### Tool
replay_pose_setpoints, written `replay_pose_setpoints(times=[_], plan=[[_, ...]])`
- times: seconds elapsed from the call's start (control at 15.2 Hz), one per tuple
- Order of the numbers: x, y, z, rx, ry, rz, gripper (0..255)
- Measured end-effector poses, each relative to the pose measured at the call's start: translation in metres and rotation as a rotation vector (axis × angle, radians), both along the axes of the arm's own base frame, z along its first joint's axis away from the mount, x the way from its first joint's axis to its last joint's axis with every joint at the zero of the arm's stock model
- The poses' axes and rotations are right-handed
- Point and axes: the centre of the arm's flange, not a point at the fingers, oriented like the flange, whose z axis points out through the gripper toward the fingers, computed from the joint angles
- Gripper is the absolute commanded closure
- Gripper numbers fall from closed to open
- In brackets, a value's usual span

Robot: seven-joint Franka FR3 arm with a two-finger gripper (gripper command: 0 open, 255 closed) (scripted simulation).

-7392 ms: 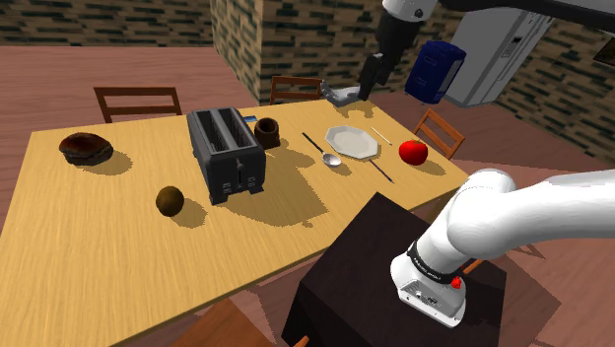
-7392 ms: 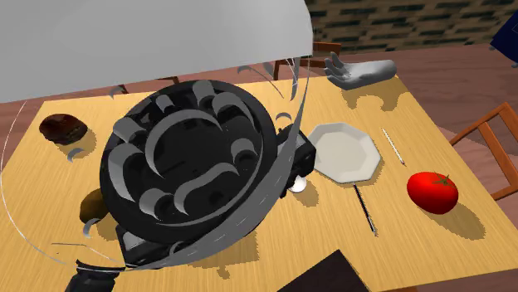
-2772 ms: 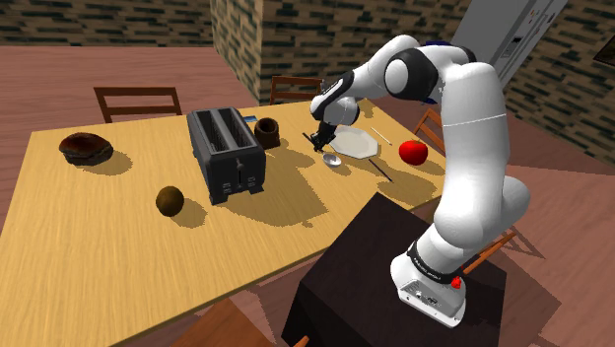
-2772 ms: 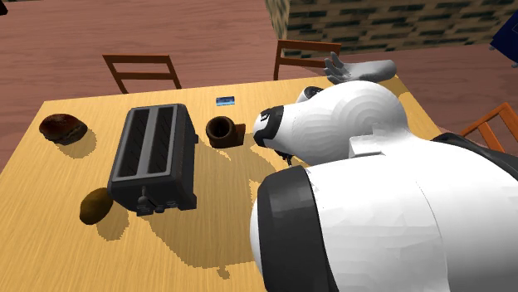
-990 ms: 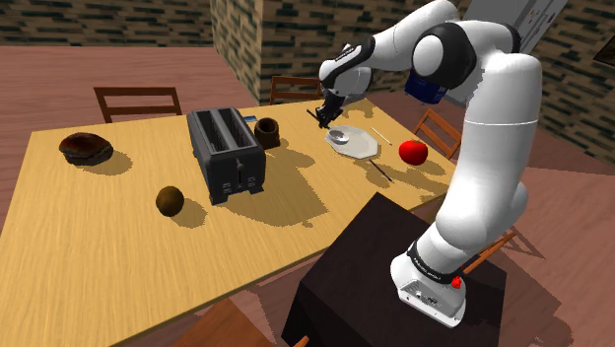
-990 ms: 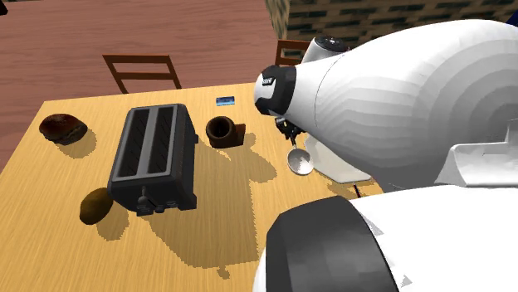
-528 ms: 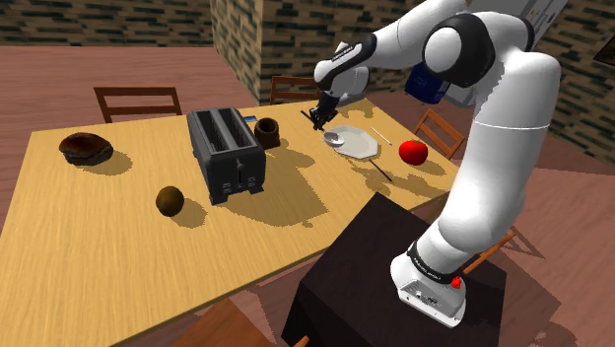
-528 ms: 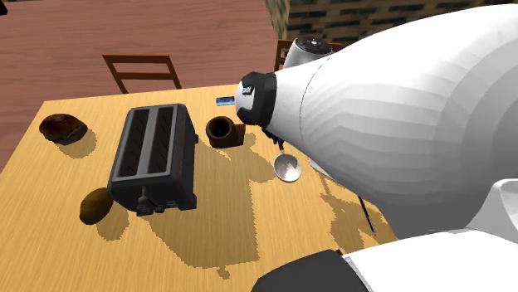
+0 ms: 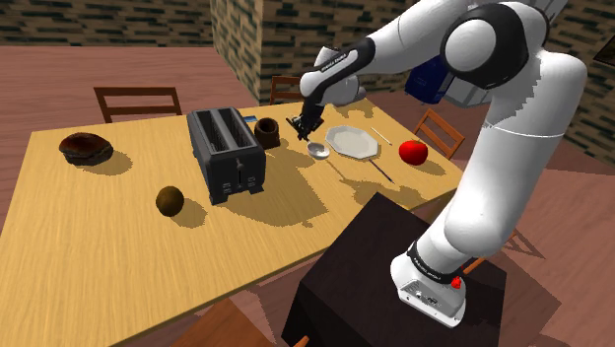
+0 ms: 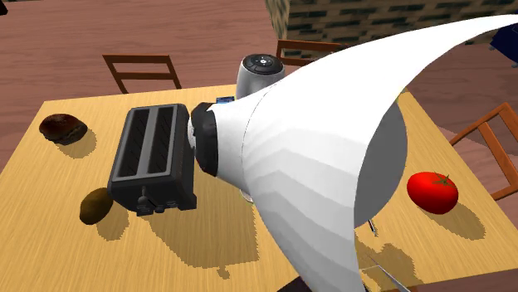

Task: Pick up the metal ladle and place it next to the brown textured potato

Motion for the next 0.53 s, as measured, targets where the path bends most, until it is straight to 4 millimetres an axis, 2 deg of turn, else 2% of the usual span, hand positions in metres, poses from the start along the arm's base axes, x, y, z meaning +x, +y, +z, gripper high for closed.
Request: replay_pose_setpoints(times=[0.53], plan=[[-0.005, 0.102, -0.001, 0.000, 0.000, 0.001, 255]])
